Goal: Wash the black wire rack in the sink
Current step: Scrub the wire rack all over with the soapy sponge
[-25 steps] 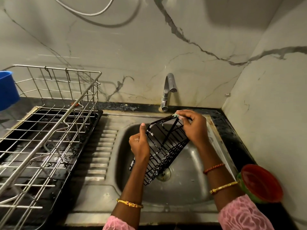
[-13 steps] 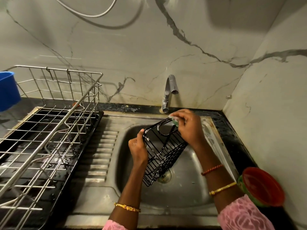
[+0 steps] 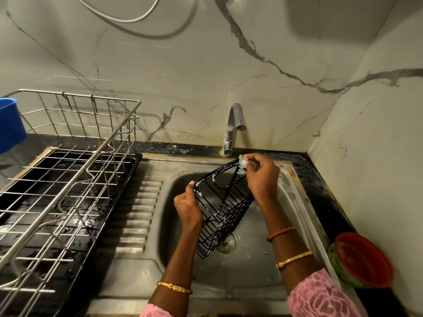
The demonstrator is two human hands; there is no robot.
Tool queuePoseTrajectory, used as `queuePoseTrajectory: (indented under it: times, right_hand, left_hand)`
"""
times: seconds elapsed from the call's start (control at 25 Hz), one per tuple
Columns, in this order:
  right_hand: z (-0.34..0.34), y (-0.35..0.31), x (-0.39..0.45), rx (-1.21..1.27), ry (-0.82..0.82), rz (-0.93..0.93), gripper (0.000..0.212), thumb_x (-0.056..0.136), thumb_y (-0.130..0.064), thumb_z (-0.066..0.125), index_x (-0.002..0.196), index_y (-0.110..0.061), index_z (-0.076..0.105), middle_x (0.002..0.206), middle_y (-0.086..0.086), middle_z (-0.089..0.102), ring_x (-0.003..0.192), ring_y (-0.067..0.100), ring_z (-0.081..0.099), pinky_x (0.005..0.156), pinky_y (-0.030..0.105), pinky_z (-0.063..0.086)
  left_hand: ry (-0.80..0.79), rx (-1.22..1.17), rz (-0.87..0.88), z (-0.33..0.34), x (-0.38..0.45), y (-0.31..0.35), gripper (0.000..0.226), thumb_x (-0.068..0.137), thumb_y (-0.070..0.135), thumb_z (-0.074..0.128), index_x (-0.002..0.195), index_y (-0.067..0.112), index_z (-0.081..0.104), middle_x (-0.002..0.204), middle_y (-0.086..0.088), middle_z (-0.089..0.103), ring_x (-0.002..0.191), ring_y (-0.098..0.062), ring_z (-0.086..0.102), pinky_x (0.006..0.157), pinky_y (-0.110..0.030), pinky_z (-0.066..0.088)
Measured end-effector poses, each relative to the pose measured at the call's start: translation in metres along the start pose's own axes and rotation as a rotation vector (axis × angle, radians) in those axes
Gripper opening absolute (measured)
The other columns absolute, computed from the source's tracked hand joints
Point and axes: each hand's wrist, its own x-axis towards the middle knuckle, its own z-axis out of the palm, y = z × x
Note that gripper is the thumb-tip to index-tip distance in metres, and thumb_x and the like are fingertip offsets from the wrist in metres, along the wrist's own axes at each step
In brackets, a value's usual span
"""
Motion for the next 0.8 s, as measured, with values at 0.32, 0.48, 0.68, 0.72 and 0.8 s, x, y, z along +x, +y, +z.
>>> queuePoseTrajectory:
  times: [0.32, 0.48, 0.68, 0.72, 0.8]
  right_hand:
    - [-0.004, -0.033, -0.054, 0.030, -0.336, -0.425, 0.029, 0.083, 0.013, 0.053, 0.104, 0.000, 0.067, 0.107, 0.010, 0.067, 0.097, 0.012, 0.060, 0.089, 0.006, 0.044]
    - [-0.016, -0.017, -0.075, 0.024, -0.354, -0.592, 0.039, 0.077, 0.019, 0.049, 0.101, -0.004, 0.069, 0.103, 0.004, 0.065, 0.101, 0.013, 0.059, 0.092, 0.015, 0.046]
    - [-0.027, 0.001, -0.044, 0.062, -0.281, -0.385, 0.032, 0.083, 0.015, 0.053, 0.101, -0.006, 0.068, 0.103, 0.002, 0.064, 0.098, 0.014, 0.062, 0.089, 0.011, 0.047]
    - [-0.026, 0.002, -0.037, 0.026, -0.261, -0.390, 0.029, 0.083, 0.014, 0.053, 0.099, -0.004, 0.069, 0.101, 0.003, 0.065, 0.095, 0.014, 0.062, 0.087, 0.008, 0.046]
    - [-0.025, 0.004, -0.021, -0.027, -0.225, -0.402, 0.027, 0.081, 0.016, 0.052, 0.095, 0.000, 0.070, 0.098, 0.008, 0.067, 0.091, 0.016, 0.062, 0.082, 0.001, 0.043]
  left_hand:
    - [0.038, 0.091, -0.032, 0.000, -0.002, -0.001, 0.050, 0.096, 0.026, 0.051, 0.049, 0.018, 0.039, 0.041, 0.011, 0.034, 0.040, -0.005, 0.027, 0.049, -0.027, 0.024]
    - [0.112, 0.020, -0.091, -0.005, 0.004, 0.001, 0.038, 0.086, 0.040, 0.049, 0.060, 0.011, 0.048, 0.056, -0.003, 0.040, 0.052, -0.014, 0.034, 0.053, -0.031, 0.028]
    - [0.028, 0.002, -0.045, -0.006, 0.004, 0.001, 0.037, 0.095, 0.025, 0.048, 0.059, 0.018, 0.043, 0.058, 0.002, 0.037, 0.045, -0.006, 0.027, 0.048, -0.028, 0.020]
    - [0.013, -0.006, -0.046, -0.007, 0.004, 0.001, 0.032, 0.091, 0.031, 0.049, 0.062, 0.017, 0.047, 0.061, 0.002, 0.040, 0.048, -0.008, 0.029, 0.048, -0.027, 0.022]
    - [0.011, -0.022, -0.048, -0.007, 0.004, 0.002, 0.031, 0.083, 0.040, 0.048, 0.068, 0.013, 0.051, 0.063, 0.001, 0.041, 0.051, -0.009, 0.029, 0.047, -0.026, 0.023]
